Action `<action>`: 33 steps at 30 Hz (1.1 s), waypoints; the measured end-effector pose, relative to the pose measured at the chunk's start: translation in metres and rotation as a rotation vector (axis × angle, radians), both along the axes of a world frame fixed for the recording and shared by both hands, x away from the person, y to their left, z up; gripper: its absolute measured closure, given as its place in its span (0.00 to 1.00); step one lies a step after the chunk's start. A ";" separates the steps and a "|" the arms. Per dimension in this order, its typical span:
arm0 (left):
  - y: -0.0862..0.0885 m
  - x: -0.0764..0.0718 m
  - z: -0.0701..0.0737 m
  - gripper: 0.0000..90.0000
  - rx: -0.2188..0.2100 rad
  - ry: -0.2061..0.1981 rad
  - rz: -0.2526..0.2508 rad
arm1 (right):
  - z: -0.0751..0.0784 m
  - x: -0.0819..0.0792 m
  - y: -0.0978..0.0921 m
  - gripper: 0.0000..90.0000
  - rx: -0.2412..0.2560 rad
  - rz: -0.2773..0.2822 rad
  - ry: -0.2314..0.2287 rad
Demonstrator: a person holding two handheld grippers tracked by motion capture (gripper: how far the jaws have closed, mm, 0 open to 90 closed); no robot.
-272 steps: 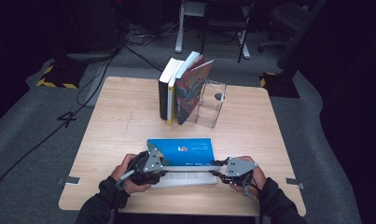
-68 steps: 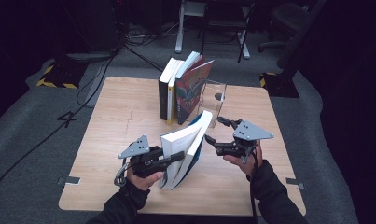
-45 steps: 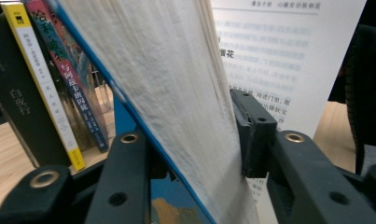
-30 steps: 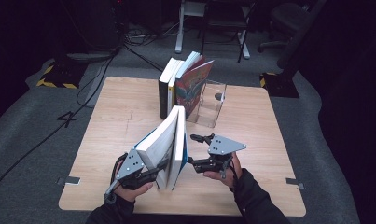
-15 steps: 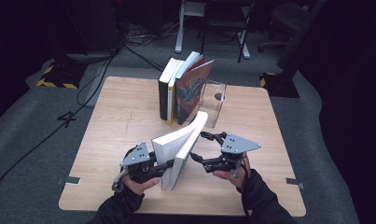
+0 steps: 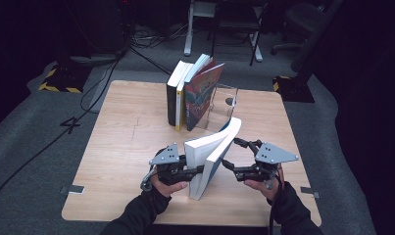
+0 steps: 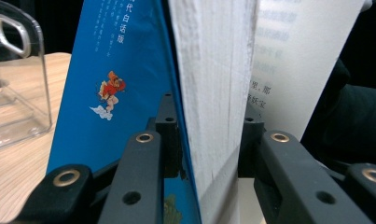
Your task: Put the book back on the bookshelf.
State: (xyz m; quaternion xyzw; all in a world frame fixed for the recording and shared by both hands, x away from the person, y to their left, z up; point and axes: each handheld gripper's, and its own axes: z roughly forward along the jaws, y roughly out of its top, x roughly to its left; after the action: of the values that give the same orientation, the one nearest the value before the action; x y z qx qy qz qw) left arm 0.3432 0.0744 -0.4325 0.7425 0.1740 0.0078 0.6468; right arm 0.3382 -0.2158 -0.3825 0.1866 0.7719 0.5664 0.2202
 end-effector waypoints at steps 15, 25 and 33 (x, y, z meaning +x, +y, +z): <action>0.016 -0.020 0.016 0.60 0.173 -0.134 0.120 | -0.003 -0.004 0.008 0.28 -0.022 -0.031 -0.022; 0.021 -0.049 0.007 0.43 0.270 -0.135 0.084 | -0.013 -0.010 0.022 0.29 -0.071 0.022 -0.015; -0.012 -0.068 -0.018 0.22 0.341 -0.103 0.204 | -0.020 -0.011 0.027 0.30 -0.080 0.036 -0.005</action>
State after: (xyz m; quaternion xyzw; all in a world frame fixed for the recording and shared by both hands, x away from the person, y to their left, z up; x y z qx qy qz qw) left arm 0.2754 0.0621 -0.4510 0.8185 0.2112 0.1404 0.5156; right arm 0.3274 -0.1887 -0.4025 0.1625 0.7966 0.5394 0.2193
